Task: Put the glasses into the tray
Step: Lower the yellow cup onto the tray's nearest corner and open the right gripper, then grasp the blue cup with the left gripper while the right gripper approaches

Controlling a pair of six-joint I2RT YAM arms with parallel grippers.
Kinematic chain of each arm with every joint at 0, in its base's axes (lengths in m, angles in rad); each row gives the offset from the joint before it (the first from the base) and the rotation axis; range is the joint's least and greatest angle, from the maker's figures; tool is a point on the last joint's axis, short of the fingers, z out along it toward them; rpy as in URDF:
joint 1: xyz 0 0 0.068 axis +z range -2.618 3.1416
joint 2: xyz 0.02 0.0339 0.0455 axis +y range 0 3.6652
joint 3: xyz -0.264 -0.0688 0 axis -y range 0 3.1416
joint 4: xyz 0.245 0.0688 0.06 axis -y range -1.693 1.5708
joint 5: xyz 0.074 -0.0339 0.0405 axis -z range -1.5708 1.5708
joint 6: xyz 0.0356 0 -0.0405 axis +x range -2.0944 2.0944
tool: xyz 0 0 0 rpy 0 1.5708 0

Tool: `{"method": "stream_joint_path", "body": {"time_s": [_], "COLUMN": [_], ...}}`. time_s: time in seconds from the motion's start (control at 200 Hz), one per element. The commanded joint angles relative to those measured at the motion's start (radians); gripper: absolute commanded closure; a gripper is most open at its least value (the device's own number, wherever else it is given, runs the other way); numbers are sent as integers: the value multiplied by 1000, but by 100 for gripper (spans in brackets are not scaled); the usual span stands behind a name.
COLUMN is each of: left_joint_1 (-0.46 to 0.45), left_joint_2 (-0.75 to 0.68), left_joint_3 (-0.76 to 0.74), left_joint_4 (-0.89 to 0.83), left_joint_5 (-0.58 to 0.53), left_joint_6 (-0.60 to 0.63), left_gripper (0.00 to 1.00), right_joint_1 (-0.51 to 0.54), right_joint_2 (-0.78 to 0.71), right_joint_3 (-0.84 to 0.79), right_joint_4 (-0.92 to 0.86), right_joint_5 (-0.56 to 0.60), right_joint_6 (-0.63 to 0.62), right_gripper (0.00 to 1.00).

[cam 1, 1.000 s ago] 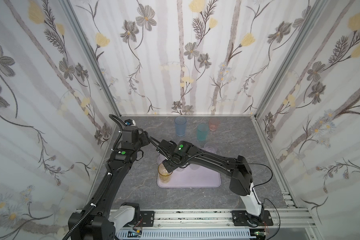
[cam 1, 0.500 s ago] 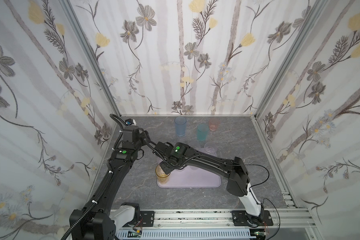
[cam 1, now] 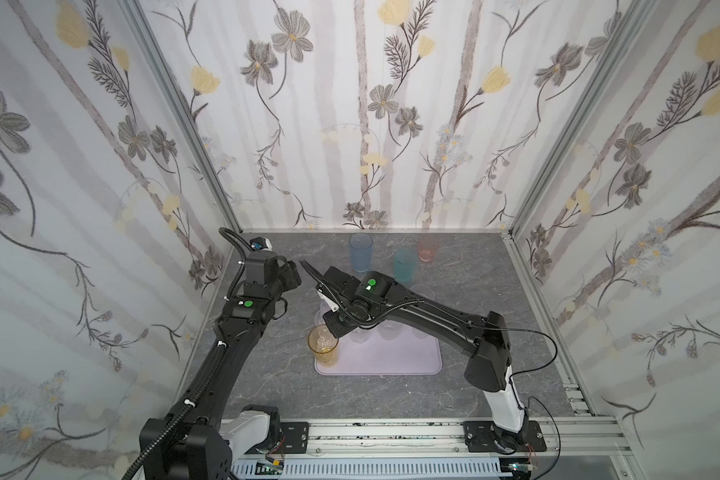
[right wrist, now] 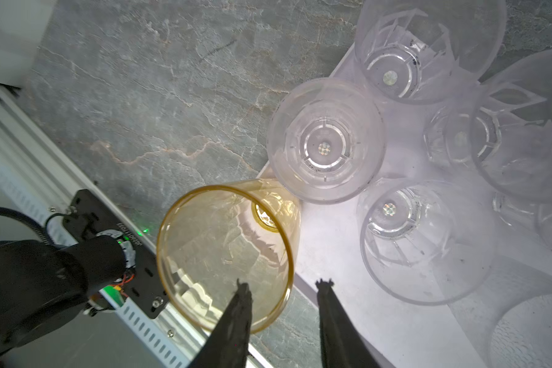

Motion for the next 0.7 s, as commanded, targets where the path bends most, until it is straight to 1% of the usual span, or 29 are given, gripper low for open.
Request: {"method": "stream_joint_path", "body": {"time_s": [0.0,0.115,0.23,0.25,0.345,0.52,0.535,0.695], "left_joint_1": [7,8,3,1,-23,-92,-98,-175], "left_joint_2": [8,46,113,118,214,429,450,678], "left_joint_3": [23,60,108,117,181,316,351,530], "left_joint_4": [37,45,71,77,100,133,136,138], "left_joint_5": [-5,14,62,65,82,126,131,169], "left_joint_6": [14,2,-28,-32,-44,-62,-63,-50], "left_gripper": [30,30,31,31,31,31,31,30], "right_joint_1": [-56,-152,-240,-279,-351,-414,-418,-441], "right_joint_2": [-55,-100,-121,-120,-120,-135,-138,-169], "right_joint_3": [10,-9,-48,-49,-51,-92,-99,-191], "right_joint_4": [40,98,207,227,309,423,430,445], "right_joint_5": [-54,-22,11,9,24,64,63,71], "right_joint_6": [11,13,35,42,89,145,147,128], "right_gripper": [62,61,60,60,60,59,59,58]}}
